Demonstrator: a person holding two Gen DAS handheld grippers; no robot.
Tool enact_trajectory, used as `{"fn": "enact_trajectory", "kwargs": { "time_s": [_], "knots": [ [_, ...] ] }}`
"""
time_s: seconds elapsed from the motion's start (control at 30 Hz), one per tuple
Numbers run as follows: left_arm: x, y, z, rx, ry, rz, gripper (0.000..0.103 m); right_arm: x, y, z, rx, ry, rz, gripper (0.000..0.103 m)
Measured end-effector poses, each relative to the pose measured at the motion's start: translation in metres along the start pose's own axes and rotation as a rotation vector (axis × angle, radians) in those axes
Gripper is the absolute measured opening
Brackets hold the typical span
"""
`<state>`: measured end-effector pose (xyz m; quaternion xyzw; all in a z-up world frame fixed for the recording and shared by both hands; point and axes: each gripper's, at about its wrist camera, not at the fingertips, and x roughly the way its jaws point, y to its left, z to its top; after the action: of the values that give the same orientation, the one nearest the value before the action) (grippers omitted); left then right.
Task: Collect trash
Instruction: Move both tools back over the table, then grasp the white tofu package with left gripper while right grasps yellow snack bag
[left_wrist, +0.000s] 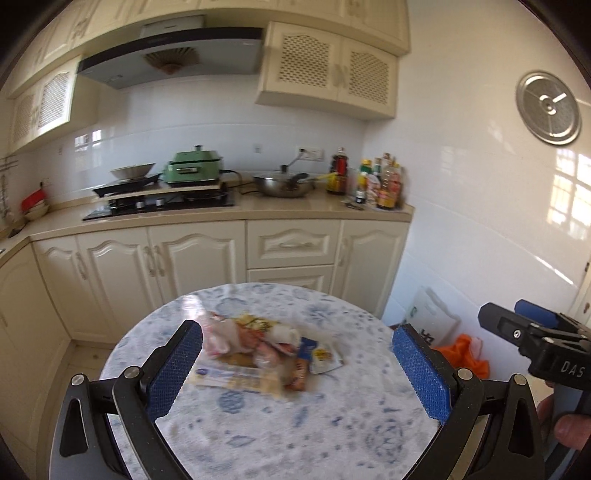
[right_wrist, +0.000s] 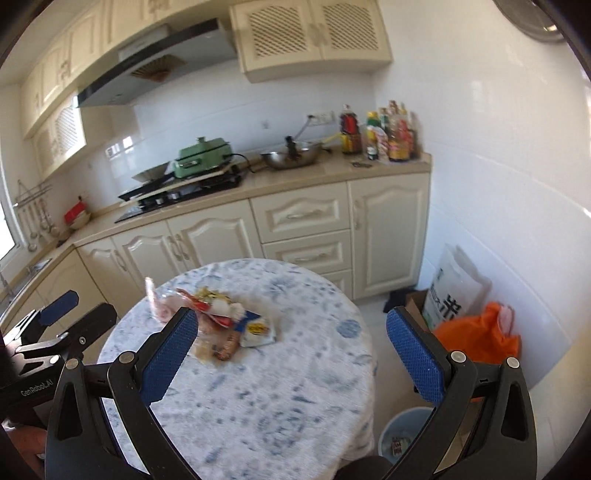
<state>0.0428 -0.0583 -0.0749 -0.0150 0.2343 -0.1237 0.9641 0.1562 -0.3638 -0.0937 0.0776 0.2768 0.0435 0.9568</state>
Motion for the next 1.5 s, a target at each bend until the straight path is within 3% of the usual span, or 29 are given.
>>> {"fn": "enact_trajectory", "kwargs": {
  "time_s": [0.27, 0.47, 0.77, 0.93, 1.0, 1.07, 1.17, 1.3, 1.5],
  "knots": [
    [-0.013, 0.036, -0.018, -0.046, 0.022, 0.098, 0.102, 0.016, 0.064, -0.007, -0.105, 0.000, 0.069, 0.103],
    [0.009, 0.054, -0.025, -0.087, 0.097, 0.130, 0.102, 0.050, 0.089, -0.019, -0.158, 0.064, 0.095, 0.103],
    [0.066, 0.087, -0.022, -0.121, 0.207, 0.146, 0.102, 0.114, 0.093, -0.046, -0.172, 0.206, 0.088, 0.103],
    [0.106, 0.089, -0.031, -0.138, 0.277, 0.126, 0.102, 0.156, 0.078, -0.063, -0.111, 0.317, 0.055, 0.103],
    [0.122, 0.088, -0.035, -0.137, 0.302, 0.119, 0.102, 0.173, 0.072, -0.070, -0.076, 0.360, 0.057, 0.097],
    [0.136, 0.086, -0.035, -0.143, 0.321, 0.113, 0.102, 0.190, 0.069, -0.076, -0.052, 0.396, 0.061, 0.084],
    [0.157, 0.084, -0.035, -0.146, 0.343, 0.111, 0.102, 0.209, 0.065, -0.082, -0.028, 0.425, 0.062, 0.077],
    [0.181, 0.082, -0.031, -0.151, 0.355, 0.106, 0.102, 0.228, 0.055, -0.083, 0.003, 0.428, 0.045, 0.076],
    [0.221, 0.078, -0.025, -0.188, 0.388, 0.103, 0.102, 0.252, 0.042, -0.078, -0.019, 0.436, 0.017, 0.066]
  ]
}}
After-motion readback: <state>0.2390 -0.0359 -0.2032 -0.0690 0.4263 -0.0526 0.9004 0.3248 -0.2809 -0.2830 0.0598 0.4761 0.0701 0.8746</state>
